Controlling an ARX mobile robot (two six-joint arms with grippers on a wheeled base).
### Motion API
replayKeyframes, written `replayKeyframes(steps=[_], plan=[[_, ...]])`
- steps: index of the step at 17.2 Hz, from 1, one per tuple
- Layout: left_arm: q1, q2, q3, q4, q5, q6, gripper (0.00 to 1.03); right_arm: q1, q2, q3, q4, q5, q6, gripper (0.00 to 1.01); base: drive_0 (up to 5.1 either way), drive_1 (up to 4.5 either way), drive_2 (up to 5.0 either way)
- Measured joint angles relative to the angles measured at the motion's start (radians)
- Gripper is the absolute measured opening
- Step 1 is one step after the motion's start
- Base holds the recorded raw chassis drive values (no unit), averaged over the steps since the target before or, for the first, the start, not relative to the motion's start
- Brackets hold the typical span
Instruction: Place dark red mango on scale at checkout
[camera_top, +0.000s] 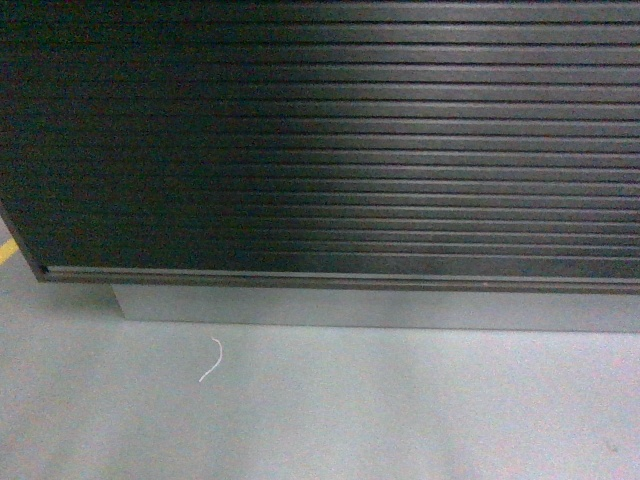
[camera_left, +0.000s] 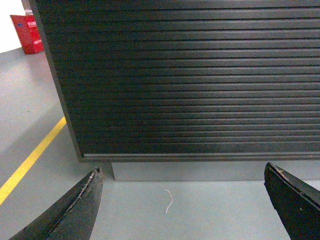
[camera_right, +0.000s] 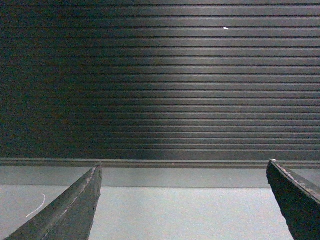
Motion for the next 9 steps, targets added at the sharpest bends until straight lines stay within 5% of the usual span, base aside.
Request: replayKeyframes(steps=[9], plan=[[0.0, 0.0, 0.0, 0.0, 0.0, 0.0, 0.98, 0.0, 0.0, 0.0, 0.001, 0.001, 0.0, 0.98, 0.1, 3.42, -3.3]])
